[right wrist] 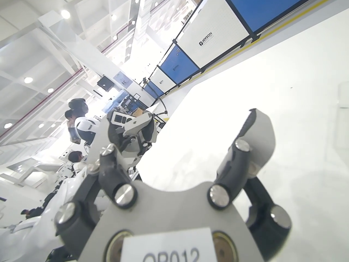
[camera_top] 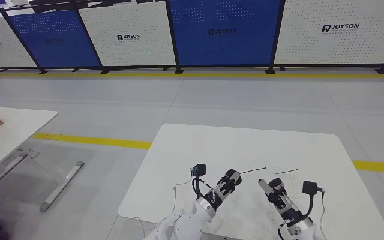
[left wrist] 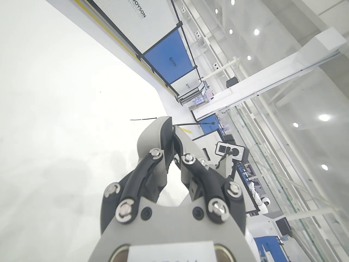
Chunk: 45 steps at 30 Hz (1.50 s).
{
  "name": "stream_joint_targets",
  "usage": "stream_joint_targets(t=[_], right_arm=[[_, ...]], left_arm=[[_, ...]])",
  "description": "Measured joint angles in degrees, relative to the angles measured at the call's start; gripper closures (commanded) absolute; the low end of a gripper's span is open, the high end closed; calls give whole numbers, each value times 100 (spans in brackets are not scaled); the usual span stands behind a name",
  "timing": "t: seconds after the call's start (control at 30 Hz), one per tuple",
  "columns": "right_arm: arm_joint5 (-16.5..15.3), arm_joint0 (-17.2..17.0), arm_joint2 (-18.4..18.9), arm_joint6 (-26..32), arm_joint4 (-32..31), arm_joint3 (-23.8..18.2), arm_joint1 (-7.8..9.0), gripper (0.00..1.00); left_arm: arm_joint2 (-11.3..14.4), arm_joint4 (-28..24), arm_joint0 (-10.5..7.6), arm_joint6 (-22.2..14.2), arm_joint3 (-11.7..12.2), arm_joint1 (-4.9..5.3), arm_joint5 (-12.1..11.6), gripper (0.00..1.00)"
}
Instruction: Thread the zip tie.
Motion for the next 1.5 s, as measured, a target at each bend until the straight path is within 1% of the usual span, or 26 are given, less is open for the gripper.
stream_joint_targets(t=[0.13,0.27,0.37,0.43,0.5,0.57,0.6,0.7,0.83,0.9,0.97,1.13,1.2,1.27,1.5], right_arm=[[19,10,5,12,-46,-8,-1,0],[-1,-12,88,-15,-623,-112,30,0],[-1,-88,213,-83,-821,-119,76,0],[-1,-121,275,-100,-890,-142,108,0],[6,-137,369,-146,-1171,-86,147,0],[62,-140,432,-275,-1621,-6,159,0],[69,-140,434,-279,-1690,-1,158,0],[70,-140,429,-266,-1544,-6,157,0],[103,-126,425,-257,-1593,-11,155,0],[170,-70,384,-264,-1812,13,143,0],[224,21,331,-281,-2105,105,130,0],[158,246,148,-258,-2692,388,97,0],[134,314,48,-302,-2890,493,78,0],[106,351,-6,-331,-2944,558,65,0],[107,349,-2,-329,-2933,554,66,0]], left_arm=[[1,-31,0,-3,4,-3,0,100],[-50,-158,3,27,-22,-11,-35,100],[-144,-243,65,102,-95,-4,-98,100],[-219,-343,108,199,-127,-3,-98,100],[-271,-458,128,297,-139,-9,-52,100],[-272,-466,127,303,-138,-10,-46,100],[-271,-463,127,300,-138,-10,-46,100],[-269,-459,126,297,-137,-10,-48,100],[-268,-460,126,293,-138,-10,-50,100],[-258,-492,136,205,-168,-9,-83,100],[-269,-514,189,100,-251,1,-141,100],[-391,-681,379,-329,-482,55,-322,100],[-405,-638,410,-484,-515,73,-323,100],[-396,-562,408,-600,-518,83,-275,100],[-394,-554,403,-601,-515,83,-267,100]])
